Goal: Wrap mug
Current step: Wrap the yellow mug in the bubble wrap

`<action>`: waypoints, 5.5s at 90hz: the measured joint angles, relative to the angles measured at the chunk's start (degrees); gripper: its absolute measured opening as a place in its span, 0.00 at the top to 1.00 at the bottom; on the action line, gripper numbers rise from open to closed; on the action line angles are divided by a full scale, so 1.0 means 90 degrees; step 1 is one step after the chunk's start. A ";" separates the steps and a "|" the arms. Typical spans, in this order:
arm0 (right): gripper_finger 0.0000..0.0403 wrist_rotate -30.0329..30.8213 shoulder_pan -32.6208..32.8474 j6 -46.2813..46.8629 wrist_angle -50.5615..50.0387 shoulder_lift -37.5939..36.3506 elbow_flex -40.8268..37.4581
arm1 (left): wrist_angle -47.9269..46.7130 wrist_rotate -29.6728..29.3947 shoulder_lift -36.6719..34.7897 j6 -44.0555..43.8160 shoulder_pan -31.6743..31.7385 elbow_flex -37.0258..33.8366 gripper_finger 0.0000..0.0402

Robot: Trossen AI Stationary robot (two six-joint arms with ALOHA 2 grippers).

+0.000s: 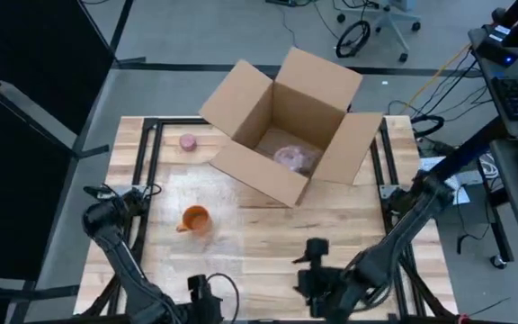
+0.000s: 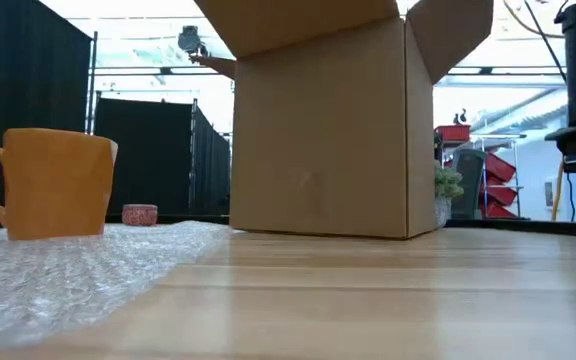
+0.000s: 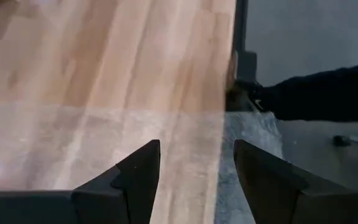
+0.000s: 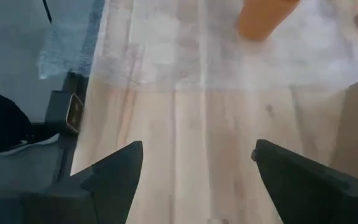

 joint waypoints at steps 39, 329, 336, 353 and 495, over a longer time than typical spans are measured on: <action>0.27 0.0042 0.0122 0.0280 0.2212 0.1280 0.0000 | 0.0902 0.0618 0.0595 -0.0567 0.0091 -0.0002 0.52; 0.27 0.0356 -0.1049 -0.3938 0.3663 0.2049 0.0685 | -0.2840 0.0698 -0.1142 0.2169 0.1597 -0.0002 1.00; 0.27 0.0266 -0.1152 -0.4394 0.3844 0.2047 0.0808 | -0.3089 0.0643 -0.1142 0.2363 0.1734 -0.0002 1.00; 0.27 -0.0337 -0.1698 -0.4950 0.4095 0.2047 0.0826 | -0.3261 0.0441 -0.1135 0.3153 0.2013 -0.0002 1.00; 0.43 -0.3341 -0.3608 -0.3356 0.5071 0.3378 0.0617 | -0.3596 -0.1692 -0.2388 -0.1201 -0.1045 -0.0562 1.00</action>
